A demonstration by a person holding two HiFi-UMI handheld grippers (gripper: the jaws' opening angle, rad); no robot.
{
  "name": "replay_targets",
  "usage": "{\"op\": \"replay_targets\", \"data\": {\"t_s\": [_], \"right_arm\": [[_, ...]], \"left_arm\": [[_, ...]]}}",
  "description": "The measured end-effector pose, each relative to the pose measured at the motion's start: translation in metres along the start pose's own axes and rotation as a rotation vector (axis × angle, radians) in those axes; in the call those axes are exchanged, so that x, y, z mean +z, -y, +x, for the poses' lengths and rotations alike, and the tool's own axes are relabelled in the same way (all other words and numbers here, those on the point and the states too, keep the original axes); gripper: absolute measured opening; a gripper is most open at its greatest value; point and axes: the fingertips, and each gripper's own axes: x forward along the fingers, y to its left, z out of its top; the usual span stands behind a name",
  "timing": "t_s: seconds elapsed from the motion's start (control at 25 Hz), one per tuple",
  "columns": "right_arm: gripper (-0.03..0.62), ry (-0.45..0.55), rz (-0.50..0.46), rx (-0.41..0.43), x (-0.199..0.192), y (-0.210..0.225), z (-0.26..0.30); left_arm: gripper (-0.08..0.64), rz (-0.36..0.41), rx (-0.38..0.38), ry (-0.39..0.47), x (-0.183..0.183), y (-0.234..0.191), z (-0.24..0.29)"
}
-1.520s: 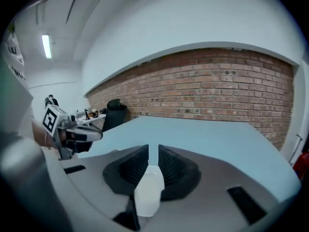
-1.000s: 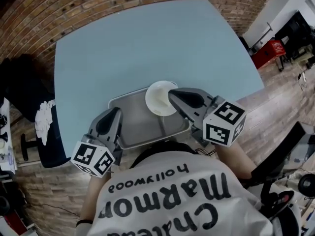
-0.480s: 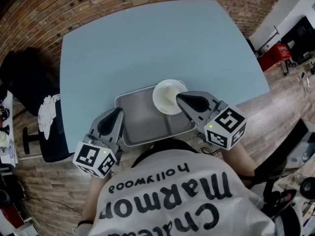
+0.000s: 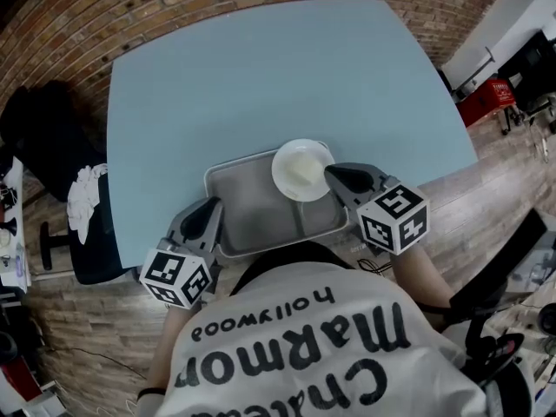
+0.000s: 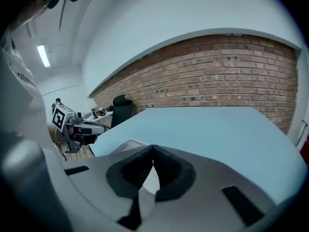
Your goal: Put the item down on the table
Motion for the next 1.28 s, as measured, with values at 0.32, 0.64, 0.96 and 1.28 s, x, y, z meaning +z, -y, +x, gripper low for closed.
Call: {"op": "replay_targets", "data": {"t_s": [0.32, 0.64, 0.96, 1.28], "right_arm": [[0.011, 0.085, 0.001, 0.038, 0.009, -0.006, -0.002], [0.009, 0.088, -0.010, 0.039, 0.004, -0.004, -0.007], [0.009, 0.081, -0.029, 0.011, 0.002, 0.001, -0.011], [0.009, 0.080, -0.032, 0.000, 0.002, 0.003, -0.014]], "left_arm": [[0.020, 0.015, -0.011, 0.003, 0.004, 0.005, 0.002], [0.020, 0.005, -0.019, 0.001, 0.000, 0.009, 0.006], [0.020, 0.013, -0.027, 0.002, 0.000, 0.014, 0.007], [0.020, 0.010, -0.028, 0.004, 0.001, 0.017, 0.007]]}}
